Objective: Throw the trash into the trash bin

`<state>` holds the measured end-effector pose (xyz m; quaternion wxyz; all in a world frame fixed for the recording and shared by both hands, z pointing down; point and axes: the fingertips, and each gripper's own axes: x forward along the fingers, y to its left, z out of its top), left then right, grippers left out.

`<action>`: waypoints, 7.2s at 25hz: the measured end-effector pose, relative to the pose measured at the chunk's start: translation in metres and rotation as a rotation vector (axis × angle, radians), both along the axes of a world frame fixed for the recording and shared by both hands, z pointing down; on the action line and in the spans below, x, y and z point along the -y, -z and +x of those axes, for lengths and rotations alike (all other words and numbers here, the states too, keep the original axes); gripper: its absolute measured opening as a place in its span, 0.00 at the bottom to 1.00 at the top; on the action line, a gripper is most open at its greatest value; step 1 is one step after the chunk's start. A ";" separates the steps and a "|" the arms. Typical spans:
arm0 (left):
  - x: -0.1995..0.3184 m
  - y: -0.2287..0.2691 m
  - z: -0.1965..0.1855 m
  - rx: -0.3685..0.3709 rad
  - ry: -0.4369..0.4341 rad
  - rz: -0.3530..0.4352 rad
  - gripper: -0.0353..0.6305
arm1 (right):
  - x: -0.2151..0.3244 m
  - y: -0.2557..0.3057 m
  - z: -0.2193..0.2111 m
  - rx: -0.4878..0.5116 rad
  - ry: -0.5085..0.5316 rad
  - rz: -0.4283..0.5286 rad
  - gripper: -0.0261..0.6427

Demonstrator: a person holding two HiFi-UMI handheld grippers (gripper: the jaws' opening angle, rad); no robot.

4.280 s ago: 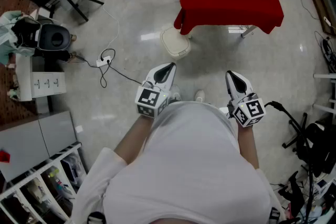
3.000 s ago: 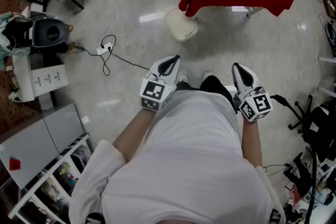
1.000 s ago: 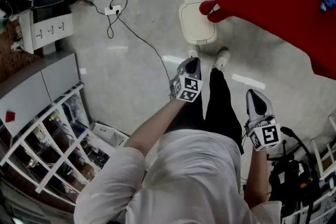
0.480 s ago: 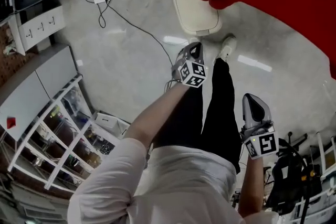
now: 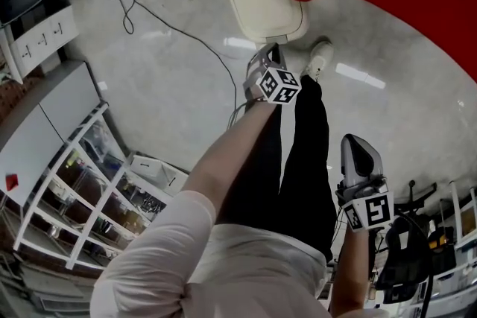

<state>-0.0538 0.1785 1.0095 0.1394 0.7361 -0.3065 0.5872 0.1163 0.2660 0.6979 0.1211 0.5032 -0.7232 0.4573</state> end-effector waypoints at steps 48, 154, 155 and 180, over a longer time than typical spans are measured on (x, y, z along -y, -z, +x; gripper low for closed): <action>0.035 0.425 -0.015 -0.610 0.142 -0.027 0.06 | 0.040 0.199 -0.037 -0.144 0.056 0.206 0.04; 0.210 0.585 0.265 -0.713 -0.007 0.165 0.06 | 0.325 0.175 0.421 -0.527 -0.161 0.048 0.31; 0.210 0.583 0.263 -0.708 -0.002 0.157 0.06 | 0.329 0.169 0.425 -0.532 -0.166 0.030 0.34; 0.208 0.563 0.230 -0.692 0.060 0.155 0.06 | 0.332 0.147 0.447 -0.619 -0.239 -0.076 0.25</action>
